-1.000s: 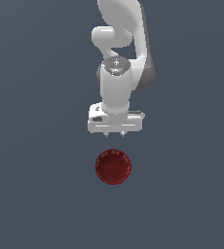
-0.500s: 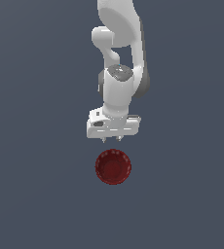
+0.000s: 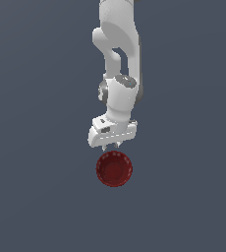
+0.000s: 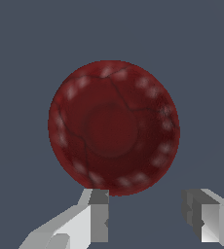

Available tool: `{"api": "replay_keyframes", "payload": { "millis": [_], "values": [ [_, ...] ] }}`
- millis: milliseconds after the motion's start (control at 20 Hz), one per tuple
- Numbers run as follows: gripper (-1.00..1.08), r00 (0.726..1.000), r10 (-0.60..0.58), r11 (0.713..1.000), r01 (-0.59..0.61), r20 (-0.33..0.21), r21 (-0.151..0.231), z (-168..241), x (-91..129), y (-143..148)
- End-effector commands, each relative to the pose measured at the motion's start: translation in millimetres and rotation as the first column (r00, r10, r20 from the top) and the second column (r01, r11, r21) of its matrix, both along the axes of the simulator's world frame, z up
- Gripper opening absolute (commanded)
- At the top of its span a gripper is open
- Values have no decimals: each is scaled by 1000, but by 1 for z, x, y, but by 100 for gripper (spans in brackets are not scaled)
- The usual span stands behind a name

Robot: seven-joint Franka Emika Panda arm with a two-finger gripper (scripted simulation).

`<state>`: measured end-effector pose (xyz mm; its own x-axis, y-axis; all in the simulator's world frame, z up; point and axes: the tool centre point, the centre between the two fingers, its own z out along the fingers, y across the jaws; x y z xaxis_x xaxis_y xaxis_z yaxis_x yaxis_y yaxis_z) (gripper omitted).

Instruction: Pick up the object and move it to a goal position.

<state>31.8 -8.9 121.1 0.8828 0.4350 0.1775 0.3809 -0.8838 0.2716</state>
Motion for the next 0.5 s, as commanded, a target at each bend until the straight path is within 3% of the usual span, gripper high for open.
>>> {"api": "replay_keyframes", "payload": {
  "millis": [0, 250, 450],
  "values": [
    [28, 997, 72, 997, -71, 24, -32, -7, 1, 1],
    [28, 974, 219, 973, -213, 59, -94, -19, 1, 7],
    [28, 938, 339, 935, -326, 78, -138, -28, -2, 14]
  ]
}}
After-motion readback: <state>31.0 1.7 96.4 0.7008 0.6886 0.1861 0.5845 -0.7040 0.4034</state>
